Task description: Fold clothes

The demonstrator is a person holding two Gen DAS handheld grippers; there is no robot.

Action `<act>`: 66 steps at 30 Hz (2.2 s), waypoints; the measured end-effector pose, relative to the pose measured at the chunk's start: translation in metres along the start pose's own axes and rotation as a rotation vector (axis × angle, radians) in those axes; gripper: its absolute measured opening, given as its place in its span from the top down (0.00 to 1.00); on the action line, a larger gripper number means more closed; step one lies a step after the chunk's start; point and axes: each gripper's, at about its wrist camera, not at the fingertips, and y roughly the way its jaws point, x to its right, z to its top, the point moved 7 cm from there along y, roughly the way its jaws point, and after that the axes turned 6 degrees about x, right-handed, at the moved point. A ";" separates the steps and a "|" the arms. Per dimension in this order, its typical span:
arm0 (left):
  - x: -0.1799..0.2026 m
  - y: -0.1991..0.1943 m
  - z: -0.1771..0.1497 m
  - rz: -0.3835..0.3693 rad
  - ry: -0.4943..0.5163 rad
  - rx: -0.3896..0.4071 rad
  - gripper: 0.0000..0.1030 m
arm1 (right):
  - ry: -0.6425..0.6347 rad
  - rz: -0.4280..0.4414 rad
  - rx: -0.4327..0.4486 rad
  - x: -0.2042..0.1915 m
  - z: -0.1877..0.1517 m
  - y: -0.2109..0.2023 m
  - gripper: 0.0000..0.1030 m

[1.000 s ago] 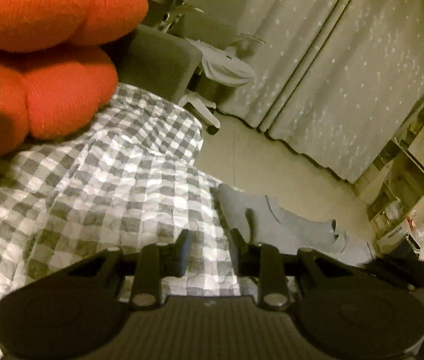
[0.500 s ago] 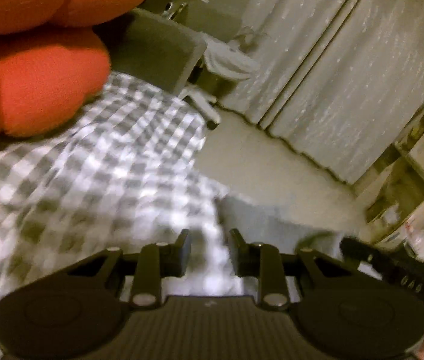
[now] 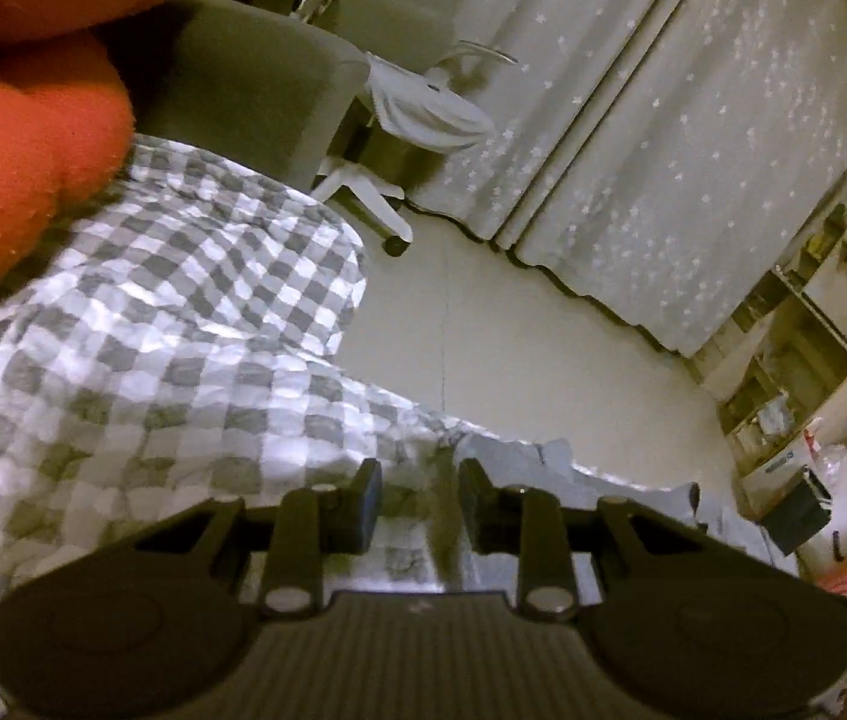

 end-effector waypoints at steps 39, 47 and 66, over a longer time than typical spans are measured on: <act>0.007 0.024 -0.010 -0.014 0.044 -0.026 0.94 | -0.031 -0.017 -0.065 0.012 -0.013 0.009 0.85; 0.002 0.025 -0.008 -0.028 -0.017 -0.020 0.94 | -0.084 0.195 -0.233 0.008 -0.027 -0.016 0.42; -0.005 0.022 -0.007 -0.037 -0.047 -0.010 0.84 | -0.239 0.041 -0.080 -0.001 -0.015 -0.017 1.00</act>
